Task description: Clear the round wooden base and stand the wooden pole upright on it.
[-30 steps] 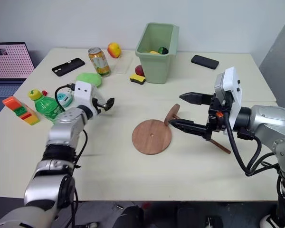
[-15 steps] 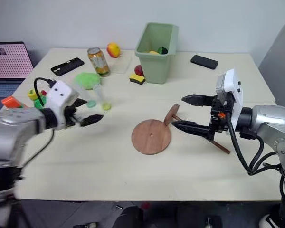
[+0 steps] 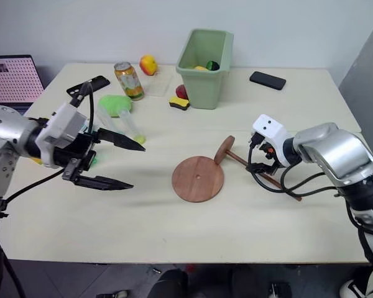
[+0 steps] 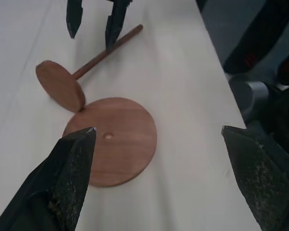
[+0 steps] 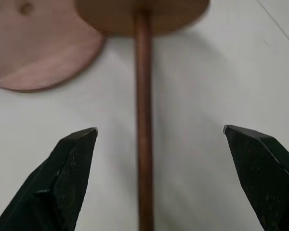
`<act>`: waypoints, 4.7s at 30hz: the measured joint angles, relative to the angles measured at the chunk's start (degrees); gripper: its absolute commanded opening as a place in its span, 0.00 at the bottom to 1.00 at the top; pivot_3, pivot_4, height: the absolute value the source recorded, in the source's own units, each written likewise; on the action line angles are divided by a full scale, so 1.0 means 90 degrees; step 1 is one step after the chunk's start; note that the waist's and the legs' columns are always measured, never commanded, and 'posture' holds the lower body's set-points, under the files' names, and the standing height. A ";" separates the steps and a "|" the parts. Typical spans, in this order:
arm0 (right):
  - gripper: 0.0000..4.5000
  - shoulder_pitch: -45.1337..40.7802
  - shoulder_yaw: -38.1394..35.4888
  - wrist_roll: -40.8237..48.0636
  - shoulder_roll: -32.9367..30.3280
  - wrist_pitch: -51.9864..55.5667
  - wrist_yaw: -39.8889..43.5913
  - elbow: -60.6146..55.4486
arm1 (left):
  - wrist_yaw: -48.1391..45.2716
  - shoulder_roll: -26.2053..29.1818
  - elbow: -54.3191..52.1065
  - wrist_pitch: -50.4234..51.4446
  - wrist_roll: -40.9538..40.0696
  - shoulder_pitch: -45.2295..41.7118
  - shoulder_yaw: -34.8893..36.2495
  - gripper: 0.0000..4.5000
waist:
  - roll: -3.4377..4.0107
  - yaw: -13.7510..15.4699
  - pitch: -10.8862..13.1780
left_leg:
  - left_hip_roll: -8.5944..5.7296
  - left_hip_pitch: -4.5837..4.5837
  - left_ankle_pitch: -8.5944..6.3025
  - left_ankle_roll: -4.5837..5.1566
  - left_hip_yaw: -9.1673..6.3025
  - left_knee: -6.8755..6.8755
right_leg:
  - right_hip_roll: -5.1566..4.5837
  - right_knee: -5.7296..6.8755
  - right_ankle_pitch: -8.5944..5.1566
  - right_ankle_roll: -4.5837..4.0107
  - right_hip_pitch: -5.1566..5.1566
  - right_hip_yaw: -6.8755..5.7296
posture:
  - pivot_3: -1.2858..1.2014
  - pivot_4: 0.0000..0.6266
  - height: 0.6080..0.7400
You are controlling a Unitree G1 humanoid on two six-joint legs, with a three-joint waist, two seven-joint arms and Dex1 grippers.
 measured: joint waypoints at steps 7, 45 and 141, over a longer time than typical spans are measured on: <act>0.70 -0.0354 0.0894 -0.0602 0.0494 0.0296 0.0469 0.1111 | -0.0006 -0.0105 0.0174 -0.0321 0.0005 -0.0006 -0.0158 0.97 | 0.0000 -0.0071 0.0000 | -0.0003 -0.0001 0.0000 0.0000 -0.0003 0.0007 | -0.0003 0.0012 0.0000 0.0000 -0.0004 0.0002 | 0.52 0.24 1.00; 0.05 0.2264 -0.3061 0.0210 0.4537 -0.2986 -0.1379 -0.1916 | 0.0740 -0.0324 0.0140 0.0257 0.0163 0.0692 0.0431 0.97 | -0.0001 -0.0136 -0.0002 | -0.0001 0.0017 0.0002 -0.0003 -0.0015 0.0004 | 0.0002 0.0031 0.0000 0.0000 0.0002 0.0001 | 0.52 0.24 1.00; 0.05 0.3498 -0.1653 -0.0878 0.4650 -0.6647 -0.0915 0.0080 | 0.0440 -0.0196 -0.0209 0.0414 0.0378 0.1251 0.0448 0.97 | -0.0003 -0.0068 -0.0051 | 0.0010 0.0249 -0.0014 0.0026 -0.0023 -0.0098 | 0.0008 -0.0034 -0.0014 -0.0017 0.0209 0.0010 | 0.52 0.24 1.00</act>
